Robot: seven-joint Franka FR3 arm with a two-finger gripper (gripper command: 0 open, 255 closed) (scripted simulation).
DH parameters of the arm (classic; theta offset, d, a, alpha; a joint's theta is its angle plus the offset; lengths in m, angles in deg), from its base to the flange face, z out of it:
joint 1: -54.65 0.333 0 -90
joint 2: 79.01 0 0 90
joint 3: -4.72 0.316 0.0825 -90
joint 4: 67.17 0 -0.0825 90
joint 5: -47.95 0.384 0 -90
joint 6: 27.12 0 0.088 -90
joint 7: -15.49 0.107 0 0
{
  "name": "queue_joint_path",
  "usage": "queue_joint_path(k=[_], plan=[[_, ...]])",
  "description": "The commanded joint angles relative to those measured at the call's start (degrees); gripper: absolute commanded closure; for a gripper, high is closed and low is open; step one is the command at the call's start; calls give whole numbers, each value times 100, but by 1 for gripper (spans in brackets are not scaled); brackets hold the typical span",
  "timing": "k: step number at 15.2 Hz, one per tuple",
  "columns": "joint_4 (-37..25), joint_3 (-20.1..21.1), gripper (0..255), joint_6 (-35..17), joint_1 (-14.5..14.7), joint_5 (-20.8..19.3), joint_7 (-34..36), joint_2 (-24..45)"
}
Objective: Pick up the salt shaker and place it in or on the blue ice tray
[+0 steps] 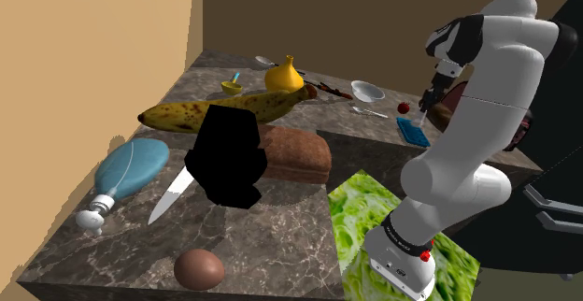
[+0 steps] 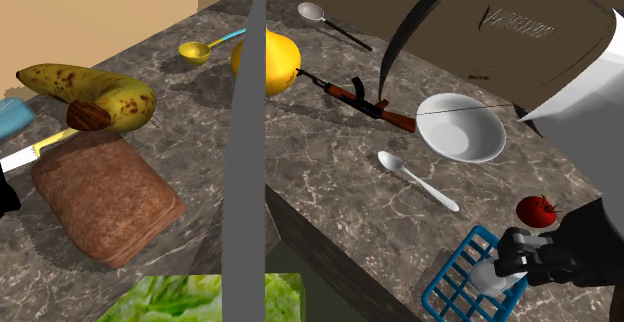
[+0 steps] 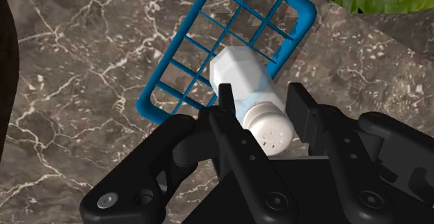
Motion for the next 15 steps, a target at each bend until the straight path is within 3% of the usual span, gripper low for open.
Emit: queue_joint_path(k=[1, 10, 11, 15], plan=[[88, 17, 255, -137, -4, 35, -10, 55], [154, 28, 255, -236, -10, 60, -22, 94], [154, 28, 0, -236, -10, 60, -22, 94], [154, 28, 0, -236, -10, 60, -22, 94]])
